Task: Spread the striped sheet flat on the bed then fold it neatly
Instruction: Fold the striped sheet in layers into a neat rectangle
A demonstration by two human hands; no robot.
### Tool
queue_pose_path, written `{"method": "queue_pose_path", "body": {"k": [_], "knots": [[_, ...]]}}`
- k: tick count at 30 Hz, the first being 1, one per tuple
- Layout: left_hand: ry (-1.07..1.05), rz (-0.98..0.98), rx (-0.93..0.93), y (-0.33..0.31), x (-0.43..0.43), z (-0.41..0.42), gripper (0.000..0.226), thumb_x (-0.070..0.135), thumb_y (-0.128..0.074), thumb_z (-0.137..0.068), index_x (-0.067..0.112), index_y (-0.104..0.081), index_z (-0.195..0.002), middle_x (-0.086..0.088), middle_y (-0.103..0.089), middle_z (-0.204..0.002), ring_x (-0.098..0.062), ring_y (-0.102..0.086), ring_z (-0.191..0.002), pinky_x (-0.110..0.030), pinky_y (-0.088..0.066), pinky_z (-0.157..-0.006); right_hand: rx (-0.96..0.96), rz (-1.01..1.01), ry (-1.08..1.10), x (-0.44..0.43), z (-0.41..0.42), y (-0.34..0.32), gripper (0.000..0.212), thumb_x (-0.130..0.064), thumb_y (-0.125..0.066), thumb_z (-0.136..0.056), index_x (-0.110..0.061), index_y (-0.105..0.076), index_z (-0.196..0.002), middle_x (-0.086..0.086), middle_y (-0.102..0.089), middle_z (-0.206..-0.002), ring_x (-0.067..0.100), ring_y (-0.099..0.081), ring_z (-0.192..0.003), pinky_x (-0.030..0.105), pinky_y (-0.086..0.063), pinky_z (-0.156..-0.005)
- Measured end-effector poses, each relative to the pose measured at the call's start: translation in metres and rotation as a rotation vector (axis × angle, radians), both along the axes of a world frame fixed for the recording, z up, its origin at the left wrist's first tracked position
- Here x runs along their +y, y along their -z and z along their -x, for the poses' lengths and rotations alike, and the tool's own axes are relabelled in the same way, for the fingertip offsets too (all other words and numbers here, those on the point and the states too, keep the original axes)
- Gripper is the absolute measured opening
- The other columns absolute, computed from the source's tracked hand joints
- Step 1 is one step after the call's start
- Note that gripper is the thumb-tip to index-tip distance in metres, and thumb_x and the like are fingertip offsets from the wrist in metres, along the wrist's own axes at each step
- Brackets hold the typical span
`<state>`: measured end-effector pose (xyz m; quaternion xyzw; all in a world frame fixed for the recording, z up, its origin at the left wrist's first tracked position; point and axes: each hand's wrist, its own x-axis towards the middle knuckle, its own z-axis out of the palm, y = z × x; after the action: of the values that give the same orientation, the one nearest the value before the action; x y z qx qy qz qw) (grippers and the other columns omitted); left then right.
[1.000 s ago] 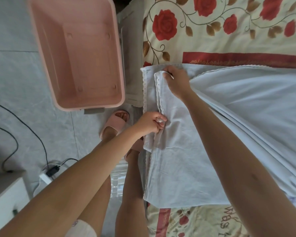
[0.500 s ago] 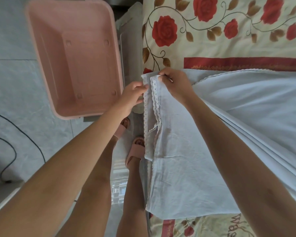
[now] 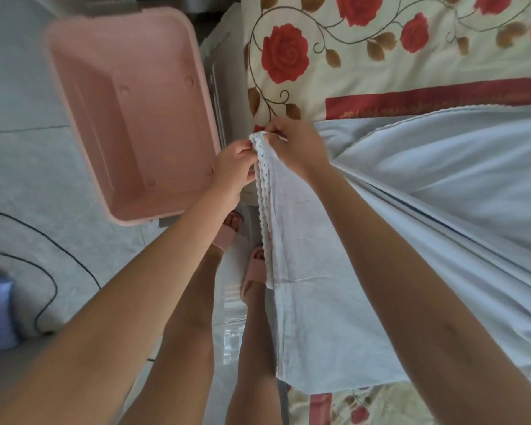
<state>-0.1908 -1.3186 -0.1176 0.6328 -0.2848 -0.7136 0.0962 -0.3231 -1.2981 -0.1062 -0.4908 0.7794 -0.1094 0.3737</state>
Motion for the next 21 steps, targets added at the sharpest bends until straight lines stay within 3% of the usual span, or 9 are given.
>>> {"method": "queue_pose_path", "body": {"k": [3,6,8,12,13,15,18,20,21], "knots": [[-0.082,-0.095,0.057,-0.001,0.0,0.004,0.019,0.004,-0.048,-0.093,0.009,-0.063,-0.104,-0.004,-0.066,-0.089,-0.015,-0.062,-0.08,-0.034,-0.055,-0.085,0.007,-0.007,-0.007,0.001,0.0,0.002,0.018,-0.029,-0.055,-0.092,-0.019,-0.066,-0.102,-0.006,-0.065,-0.088,0.01,-0.057,-0.083,0.022,-0.039,-0.071],[-0.123,-0.166,0.132,-0.003,-0.001,0.004,0.023,0.023,-0.05,-0.097,0.007,-0.061,-0.109,-0.004,-0.067,-0.093,-0.015,-0.063,-0.086,-0.032,-0.053,-0.085,0.046,-0.01,0.002,0.0,-0.002,0.004,0.017,-0.031,-0.055,-0.092,-0.02,-0.066,-0.099,-0.009,-0.06,-0.082,0.008,-0.054,-0.077,0.022,-0.037,-0.067],[-0.032,-0.121,0.116,-0.001,0.001,0.003,0.033,0.033,-0.059,-0.092,0.006,-0.059,-0.112,-0.009,-0.066,-0.111,-0.019,-0.062,-0.103,-0.038,-0.049,-0.096,0.047,0.002,0.033,0.002,-0.003,0.005,0.016,-0.03,-0.055,-0.092,-0.019,-0.065,-0.096,-0.009,-0.058,-0.078,0.009,-0.052,-0.074,0.022,-0.035,-0.065],[0.186,0.053,-0.021,-0.008,0.004,0.003,0.01,0.025,-0.059,-0.093,0.016,-0.059,-0.096,-0.008,-0.058,-0.102,-0.02,-0.056,-0.094,-0.047,-0.047,-0.097,-0.104,-0.094,0.033,-0.003,0.002,-0.007,0.004,-0.024,-0.056,-0.091,-0.024,-0.056,-0.087,-0.013,-0.051,-0.071,0.005,-0.048,-0.069,0.023,-0.036,-0.069],[0.216,0.079,-0.053,-0.012,0.004,0.005,0.005,0.023,-0.054,-0.096,0.019,-0.058,-0.096,-0.008,-0.059,-0.104,-0.02,-0.057,-0.096,-0.048,-0.048,-0.096,-0.169,-0.082,0.079,-0.002,0.002,-0.012,0.003,-0.022,-0.057,-0.09,-0.023,-0.055,-0.089,-0.014,-0.051,-0.073,0.004,-0.048,-0.071,0.023,-0.038,-0.071],[0.299,0.2,-0.108,-0.024,0.004,0.013,0.017,0.017,-0.042,-0.099,0.021,-0.056,-0.108,-0.005,-0.06,-0.113,-0.02,-0.058,-0.105,-0.044,-0.049,-0.096,-0.176,0.071,0.234,0.009,-0.006,-0.022,0.018,-0.021,-0.061,-0.085,-0.023,-0.055,-0.101,-0.011,-0.057,-0.09,0.005,-0.05,-0.086,0.025,-0.041,-0.081],[0.355,0.294,-0.139,-0.048,0.011,0.028,0.032,0.008,-0.032,-0.101,0.01,-0.044,-0.131,0.0,-0.051,-0.121,-0.012,-0.05,-0.109,-0.024,-0.041,-0.094,0.206,0.343,0.601,0.074,-0.04,-0.051,0.042,-0.028,-0.06,-0.081,-0.016,-0.055,-0.12,-0.002,-0.055,-0.12,0.016,-0.048,-0.115,0.032,-0.033,-0.101],[0.348,0.257,-0.14,-0.062,0.021,0.034,0.035,0.006,-0.032,-0.1,0.01,-0.042,-0.133,0.005,-0.05,-0.125,-0.009,-0.049,-0.109,-0.021,-0.04,-0.092,0.275,0.309,0.843,0.143,-0.074,-0.06,0.052,-0.034,-0.061,-0.078,-0.01,-0.052,-0.123,0.007,-0.052,-0.124,0.021,-0.044,-0.121,0.038,-0.031,-0.105],[0.334,0.223,-0.151,-0.069,0.027,0.036,0.037,0.008,-0.034,-0.099,0.011,-0.045,-0.134,0.004,-0.053,-0.127,-0.011,-0.051,-0.112,-0.025,-0.042,-0.097,0.268,0.198,0.936,0.177,-0.095,-0.062,0.064,-0.041,-0.062,-0.074,-0.009,-0.048,-0.127,0.01,-0.049,-0.127,0.023,-0.039,-0.123,0.04,-0.029,-0.106]]}}
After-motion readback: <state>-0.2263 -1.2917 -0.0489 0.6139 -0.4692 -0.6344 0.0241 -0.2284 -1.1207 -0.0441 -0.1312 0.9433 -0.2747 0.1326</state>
